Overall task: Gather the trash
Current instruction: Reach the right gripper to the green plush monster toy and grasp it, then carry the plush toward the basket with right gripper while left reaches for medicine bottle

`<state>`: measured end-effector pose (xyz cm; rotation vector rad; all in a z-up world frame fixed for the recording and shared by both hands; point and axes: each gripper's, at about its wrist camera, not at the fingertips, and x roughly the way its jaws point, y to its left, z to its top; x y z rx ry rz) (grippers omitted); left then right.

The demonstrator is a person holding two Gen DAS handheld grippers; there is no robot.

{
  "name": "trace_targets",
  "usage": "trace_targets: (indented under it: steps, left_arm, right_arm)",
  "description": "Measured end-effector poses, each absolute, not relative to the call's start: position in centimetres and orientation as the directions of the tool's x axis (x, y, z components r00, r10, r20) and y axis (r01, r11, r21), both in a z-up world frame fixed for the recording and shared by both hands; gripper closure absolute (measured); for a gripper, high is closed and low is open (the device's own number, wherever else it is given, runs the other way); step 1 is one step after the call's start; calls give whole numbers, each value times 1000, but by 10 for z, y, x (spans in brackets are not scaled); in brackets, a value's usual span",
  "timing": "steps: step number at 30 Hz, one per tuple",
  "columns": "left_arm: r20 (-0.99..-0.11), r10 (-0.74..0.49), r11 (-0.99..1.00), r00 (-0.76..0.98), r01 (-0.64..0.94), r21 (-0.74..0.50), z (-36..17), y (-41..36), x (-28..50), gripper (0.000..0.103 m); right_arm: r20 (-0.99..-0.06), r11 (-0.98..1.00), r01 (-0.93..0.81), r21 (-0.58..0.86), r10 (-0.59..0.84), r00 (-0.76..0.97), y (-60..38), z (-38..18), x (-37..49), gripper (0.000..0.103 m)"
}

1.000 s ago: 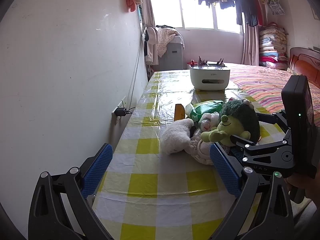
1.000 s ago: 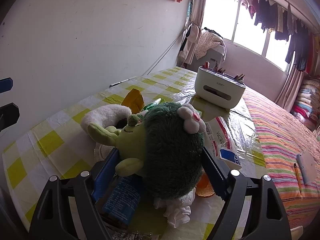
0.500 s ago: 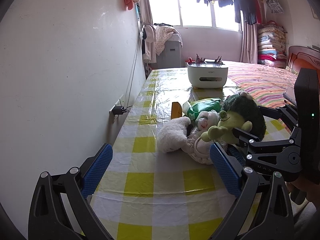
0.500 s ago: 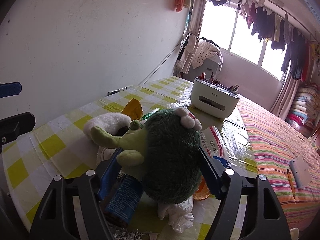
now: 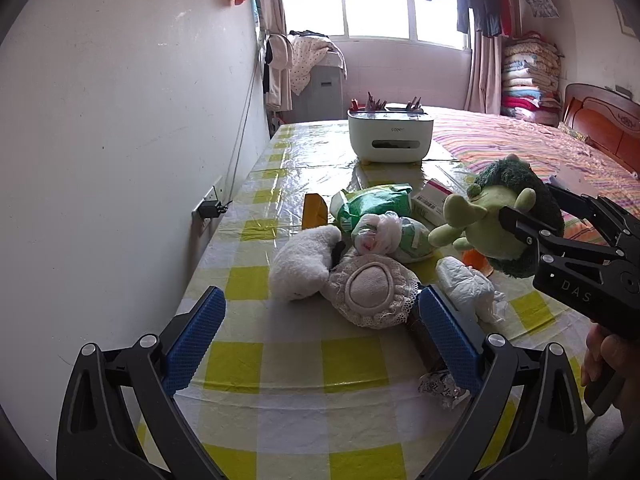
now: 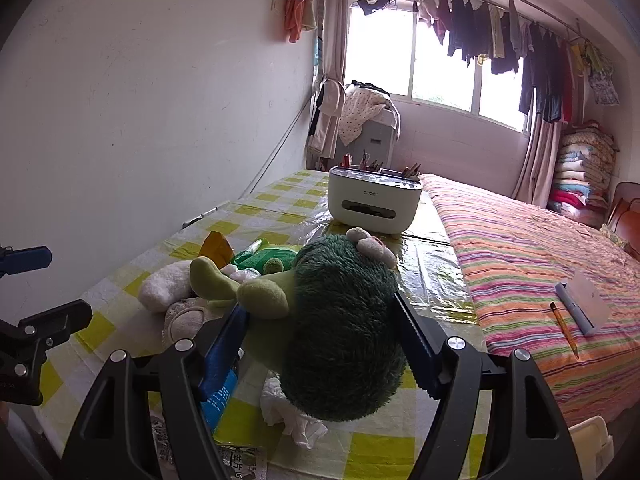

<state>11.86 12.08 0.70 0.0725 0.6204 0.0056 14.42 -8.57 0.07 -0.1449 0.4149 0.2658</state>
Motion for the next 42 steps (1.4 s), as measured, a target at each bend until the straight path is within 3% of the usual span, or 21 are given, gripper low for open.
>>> trace_targets:
  steps: [7,14,27,29,31,32,33,35,41,42]
  left_arm:
    - [-719,-77,996,690,81,-28,-9,93,148,7]
    - [-810,-146,988,568,49,-143,-28,77,172,7]
    - [-901,-41,999,432,11,-40,-57,46,203,9]
    - [-908,-32,999,418,15,-29,-61,42,207,10]
    - [-920,-20,1000,393,16,-14,-68,37,212,18]
    - [-927,-16,1000,376,16,-10,-71,36,213,24]
    - [-933,-13,1000,359,15,-8,-75,35,215,32]
    - [-945,-5,1000,327,11,-1,-83,34,217,42]
    - [-938,9,1000,346,13,15,-85,35,215,41]
    - [-938,13,1000,347,15,19,-85,36,214,39]
  right_arm:
    - [-364,975,-222,-12,202,909,-116,15,129,34]
    - [-328,981,-194,-4,182,927,-137,20,117,34]
    - [-305,989,-142,44,148,941,-179,22,104,34]
    - [-299,990,-133,54,144,943,-184,23,101,44]
    - [-295,990,-124,66,138,946,-190,23,99,44]
    - [-291,991,-117,66,132,948,-192,23,98,50]
    - [-291,991,-116,66,130,948,-193,23,97,67]
    - [-321,988,-128,85,149,935,-196,20,103,83]
    - [-489,984,-136,118,177,854,-194,-12,139,82]
    - [-491,985,-104,138,159,856,-200,-14,141,76]
